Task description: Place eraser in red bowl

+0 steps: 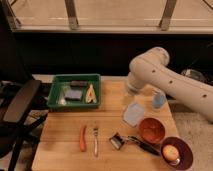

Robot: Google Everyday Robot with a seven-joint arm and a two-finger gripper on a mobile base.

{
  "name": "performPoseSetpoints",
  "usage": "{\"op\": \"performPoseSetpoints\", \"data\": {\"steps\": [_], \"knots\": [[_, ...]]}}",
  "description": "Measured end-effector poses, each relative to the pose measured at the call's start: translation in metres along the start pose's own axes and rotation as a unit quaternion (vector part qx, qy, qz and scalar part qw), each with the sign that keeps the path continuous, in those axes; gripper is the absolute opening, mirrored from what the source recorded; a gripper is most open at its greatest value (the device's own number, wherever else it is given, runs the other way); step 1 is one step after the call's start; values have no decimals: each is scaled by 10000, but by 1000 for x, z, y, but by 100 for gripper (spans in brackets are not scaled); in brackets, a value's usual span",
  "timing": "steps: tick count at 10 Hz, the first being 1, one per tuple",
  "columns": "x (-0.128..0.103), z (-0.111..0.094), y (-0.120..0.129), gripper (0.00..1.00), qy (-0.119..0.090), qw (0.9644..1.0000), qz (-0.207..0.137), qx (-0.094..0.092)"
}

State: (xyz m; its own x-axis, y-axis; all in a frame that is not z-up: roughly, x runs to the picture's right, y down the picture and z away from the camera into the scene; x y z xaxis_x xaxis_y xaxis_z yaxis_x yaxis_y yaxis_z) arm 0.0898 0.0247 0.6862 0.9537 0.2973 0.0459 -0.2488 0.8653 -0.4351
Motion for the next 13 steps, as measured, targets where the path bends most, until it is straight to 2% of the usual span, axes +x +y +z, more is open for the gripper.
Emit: {"op": "performPoseSetpoints", "data": {"steps": [1,7,9,10,13], "knots": [[-19,-1,5,65,-55,9999,-141,-11],[-16,0,4,65,-38,9999,-100,4],[-28,5,-4,65,-152,9998,137,56],[-44,12,-12,65,-246,9992,303,68],[-113,36,-33,65,-577,9947,846,87]]}}
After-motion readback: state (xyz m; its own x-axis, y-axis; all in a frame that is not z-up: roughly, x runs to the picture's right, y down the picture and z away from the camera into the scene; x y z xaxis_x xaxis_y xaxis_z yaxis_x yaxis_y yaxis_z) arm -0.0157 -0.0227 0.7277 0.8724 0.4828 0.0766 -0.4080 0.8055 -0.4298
